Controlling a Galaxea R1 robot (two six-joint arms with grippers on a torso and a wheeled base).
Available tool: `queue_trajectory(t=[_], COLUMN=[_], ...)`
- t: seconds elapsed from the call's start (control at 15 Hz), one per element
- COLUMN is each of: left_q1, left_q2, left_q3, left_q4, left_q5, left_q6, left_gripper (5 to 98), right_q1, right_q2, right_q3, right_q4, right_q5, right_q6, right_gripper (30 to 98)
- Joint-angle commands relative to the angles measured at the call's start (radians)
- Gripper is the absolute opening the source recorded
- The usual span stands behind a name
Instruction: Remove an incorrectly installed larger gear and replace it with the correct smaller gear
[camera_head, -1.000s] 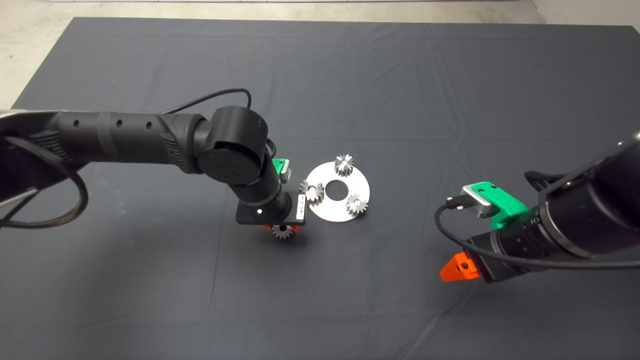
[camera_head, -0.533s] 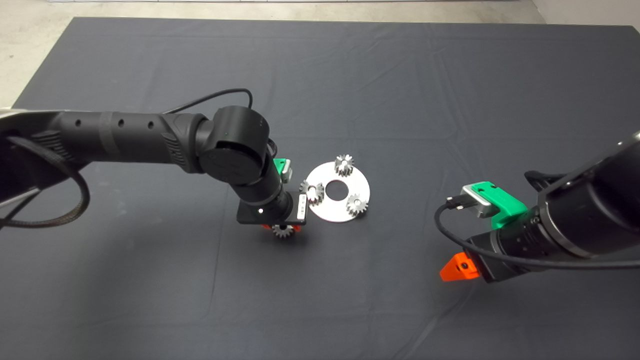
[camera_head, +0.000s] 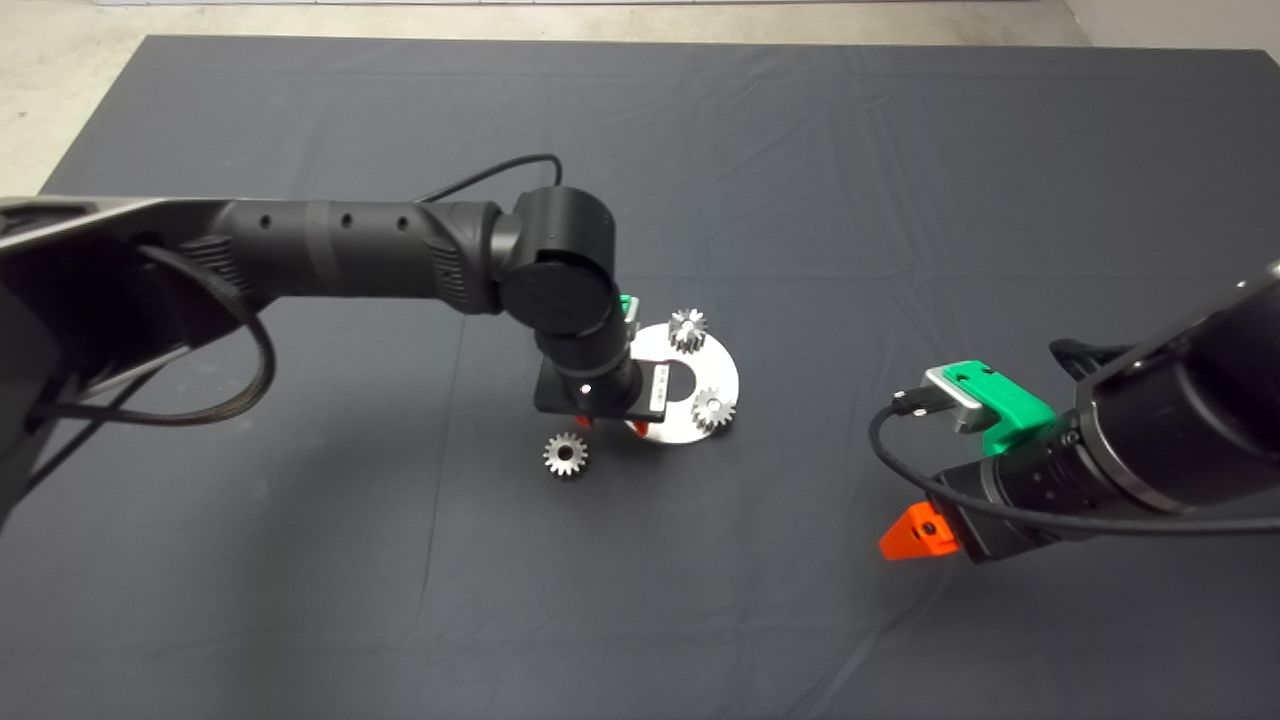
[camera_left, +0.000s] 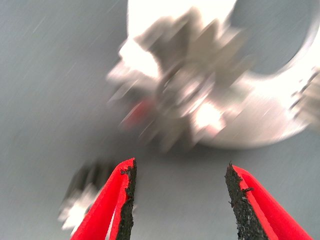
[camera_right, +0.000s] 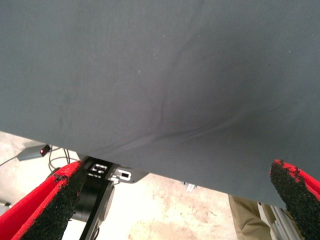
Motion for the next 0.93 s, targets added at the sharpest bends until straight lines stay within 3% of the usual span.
queue_trajectory(t=[0.0, 0.13, 0.4, 0.87], left_q1=[-0.054, -0.088, -0.093, -0.093], left_q2=[0.021, 0.022, 0.021, 0.053], left_q3=[-0.03, -0.032, -0.03, -0.03], left_q4=[-0.005, -0.009, -0.028, -0.032], left_q5=[0.032, 0.051, 0.077, 0.077], left_q6=[0.028, 0.034, 0.045, 0.046], left_gripper=[44.0, 44.0, 50.5, 59.9], right_q1=[0.028, 0.033, 0.033, 0.034], right_q2=[-0.001, 0.001, 0.003, 0.002], right_q3=[-0.002, -0.003, -0.013, -0.013], right_q4=[-0.006, -0.006, -0.006, -0.004], right_q5=[-0.028, -0.028, -0.028, -0.028], right_q6=[0.002, 0.002, 0.002, 0.002], right_gripper=[97.7, 97.7, 97.7, 97.7])
